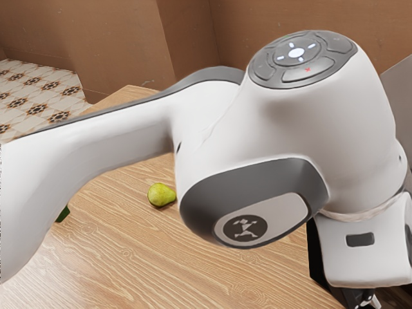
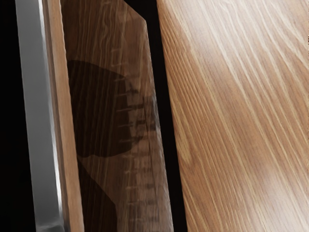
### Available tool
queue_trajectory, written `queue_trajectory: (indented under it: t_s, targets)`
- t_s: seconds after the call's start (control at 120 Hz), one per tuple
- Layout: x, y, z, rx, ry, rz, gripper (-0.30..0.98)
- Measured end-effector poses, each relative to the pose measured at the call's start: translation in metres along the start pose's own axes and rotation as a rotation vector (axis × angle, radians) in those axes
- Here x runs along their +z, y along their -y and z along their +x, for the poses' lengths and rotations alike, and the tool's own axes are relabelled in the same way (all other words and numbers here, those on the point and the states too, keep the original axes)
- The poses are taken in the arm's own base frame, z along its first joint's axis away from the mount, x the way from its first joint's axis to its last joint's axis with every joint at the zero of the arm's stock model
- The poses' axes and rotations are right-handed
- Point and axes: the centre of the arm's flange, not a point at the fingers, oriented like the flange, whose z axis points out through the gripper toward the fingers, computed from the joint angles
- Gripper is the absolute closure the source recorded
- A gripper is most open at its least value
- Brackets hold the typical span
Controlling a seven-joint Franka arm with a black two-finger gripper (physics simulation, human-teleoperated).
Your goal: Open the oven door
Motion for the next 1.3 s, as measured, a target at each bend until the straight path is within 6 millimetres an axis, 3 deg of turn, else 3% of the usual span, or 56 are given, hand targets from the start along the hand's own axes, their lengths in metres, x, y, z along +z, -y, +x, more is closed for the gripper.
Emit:
queue_trajectory:
  t_s: [0.15,0.233,0.283,0.317,0.325,0.333,0.35,0.367,0.383,0.4,0.417,0.433,0.45,0.467,0.492,0.508,0.533,0.558,0.575,0.608,0.642,0.675,0.708,0.775,0.85,0.942,1.3]
  targets:
    - [0.005,-0.002,0.000,-0.008,0.005,-0.010,0.00]
    - [0.010,-0.014,0.004,-0.001,0.035,-0.021,-0.01]
    - [0.008,-0.036,0.005,0.005,0.100,-0.019,0.00]
    - [-0.001,-0.072,-0.004,-0.015,0.221,0.001,0.05]
    - [-0.011,-0.091,0.001,-0.011,0.266,0.022,0.12]
    - [-0.024,-0.118,0.024,0.024,0.296,0.050,0.16]
    - [-0.058,-0.188,0.087,0.138,0.328,0.128,0.15]
    - [-0.099,-0.266,0.144,0.256,0.338,0.228,0.13]
    - [-0.157,-0.336,0.189,0.351,0.314,0.358,0.12]
    - [-0.219,-0.387,0.212,0.398,0.288,0.490,0.11]
    - [-0.279,-0.413,0.216,0.390,0.263,0.602,0.10]
    - [-0.337,-0.410,0.201,0.327,0.239,0.688,0.09]
    - [-0.386,-0.374,0.168,0.216,0.222,0.731,0.08]
    - [-0.417,-0.311,0.115,0.077,0.210,0.719,0.07]
    - [-0.433,-0.222,0.018,-0.131,0.199,0.658,0.06]
    - [-0.429,-0.176,-0.046,-0.258,0.205,0.608,0.06]
    - [-0.401,-0.118,-0.140,-0.447,0.224,0.504,0.05]
    - [-0.364,-0.079,-0.220,-0.606,0.245,0.401,0.04]
    - [-0.338,-0.061,-0.261,-0.689,0.256,0.340,0.04]
    - [-0.290,-0.038,-0.328,-0.828,0.276,0.232,0.03]
    - [-0.249,-0.029,-0.383,-0.950,0.299,0.144,0.03]
    - [-0.214,-0.029,-0.430,-1.063,0.308,0.063,0.02]
    - [-0.179,-0.032,-0.463,-1.149,0.309,-0.017,0.02]
    - [-0.117,-0.032,-0.481,-1.236,0.276,-0.157,0.01]
    - [-0.090,-0.031,-0.479,-1.295,0.252,-0.225,0.01]
    - [-0.081,-0.031,-0.478,-1.364,0.242,-0.252,0.00]
    - [-0.079,-0.031,-0.470,-1.544,0.271,-0.257,0.00]
